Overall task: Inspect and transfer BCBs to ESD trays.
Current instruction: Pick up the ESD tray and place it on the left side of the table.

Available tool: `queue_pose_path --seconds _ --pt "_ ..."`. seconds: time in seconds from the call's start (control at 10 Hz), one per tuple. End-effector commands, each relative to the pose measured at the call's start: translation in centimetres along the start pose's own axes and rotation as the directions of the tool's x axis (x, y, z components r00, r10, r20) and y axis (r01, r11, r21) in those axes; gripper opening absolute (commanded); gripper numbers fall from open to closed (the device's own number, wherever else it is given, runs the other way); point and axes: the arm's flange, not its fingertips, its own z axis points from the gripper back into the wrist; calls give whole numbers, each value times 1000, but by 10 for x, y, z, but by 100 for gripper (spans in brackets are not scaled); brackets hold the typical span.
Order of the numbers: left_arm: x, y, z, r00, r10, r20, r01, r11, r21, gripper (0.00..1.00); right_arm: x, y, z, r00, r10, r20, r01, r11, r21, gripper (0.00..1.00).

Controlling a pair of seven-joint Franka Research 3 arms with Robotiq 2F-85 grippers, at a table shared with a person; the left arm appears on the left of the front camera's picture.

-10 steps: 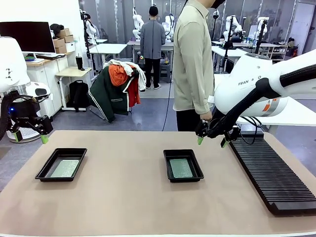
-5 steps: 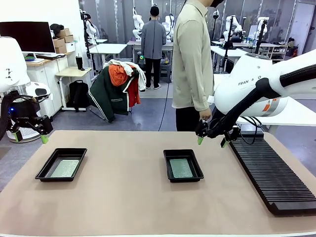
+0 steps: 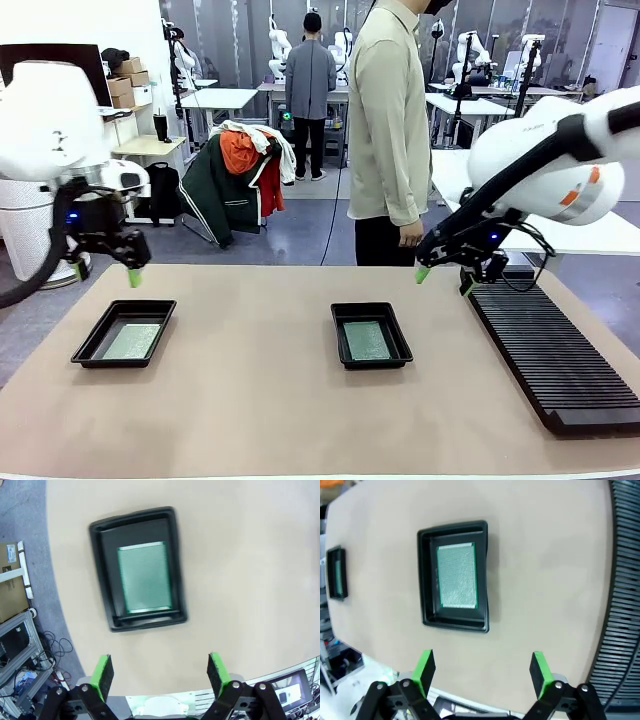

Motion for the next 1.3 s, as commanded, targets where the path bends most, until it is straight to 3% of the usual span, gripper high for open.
queue_pose_path --seconds 0.0,0.3,0.7,0.8,1.2 --pt "-1 -42 2 1000 25 -14 -26 999 -24 100 -10 -23 12 998 41 -50 -36 995 94 100" --pt "11 -128 -9 999 20 -32 -22 998 -63 100 -8 -61 23 992 80 -95 -59 977 204 100" --pt "17 -211 -18 997 78 23 -75 991 -106 100 1 -104 30 984 125 -131 -84 957 277 100" --pt "19 -230 -20 995 94 45 -88 989 -119 100 -9 -89 29 989 96 -115 -70 974 214 100" --pt "35 -299 -42 991 97 92 -85 989 -120 100 -9 -89 29 989 96 -115 -70 974 214 100"
